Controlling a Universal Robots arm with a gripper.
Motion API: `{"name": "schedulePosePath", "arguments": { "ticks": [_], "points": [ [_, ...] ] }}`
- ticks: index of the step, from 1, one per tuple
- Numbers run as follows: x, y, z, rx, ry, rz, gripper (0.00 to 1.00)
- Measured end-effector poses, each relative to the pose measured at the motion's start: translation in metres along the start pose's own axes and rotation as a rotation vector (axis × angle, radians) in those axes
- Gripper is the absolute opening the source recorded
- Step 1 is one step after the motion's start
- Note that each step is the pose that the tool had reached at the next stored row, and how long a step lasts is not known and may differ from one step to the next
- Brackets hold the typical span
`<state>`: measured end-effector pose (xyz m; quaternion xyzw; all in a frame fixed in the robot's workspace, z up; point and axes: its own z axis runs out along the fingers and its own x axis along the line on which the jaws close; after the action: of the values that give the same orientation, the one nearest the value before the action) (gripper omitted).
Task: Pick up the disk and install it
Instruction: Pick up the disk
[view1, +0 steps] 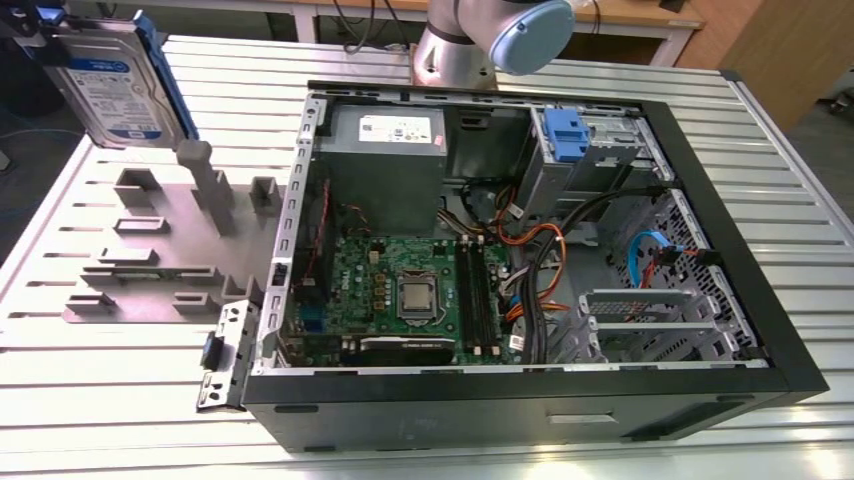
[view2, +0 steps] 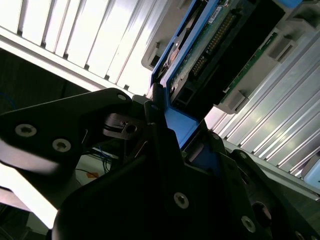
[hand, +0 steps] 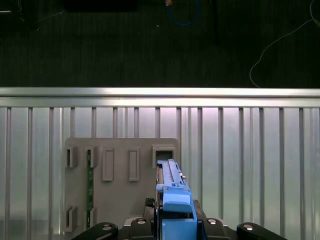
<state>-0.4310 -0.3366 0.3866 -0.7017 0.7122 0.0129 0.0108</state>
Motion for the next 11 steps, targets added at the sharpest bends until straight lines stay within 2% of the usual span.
{"name": "schedulePosePath", "arguments": {
  "ticks": [11],
  "points": [
    [-0.0001,0.0000,-0.0025,-0.0001,0.0000,0.000,0.37]
  ]
}}
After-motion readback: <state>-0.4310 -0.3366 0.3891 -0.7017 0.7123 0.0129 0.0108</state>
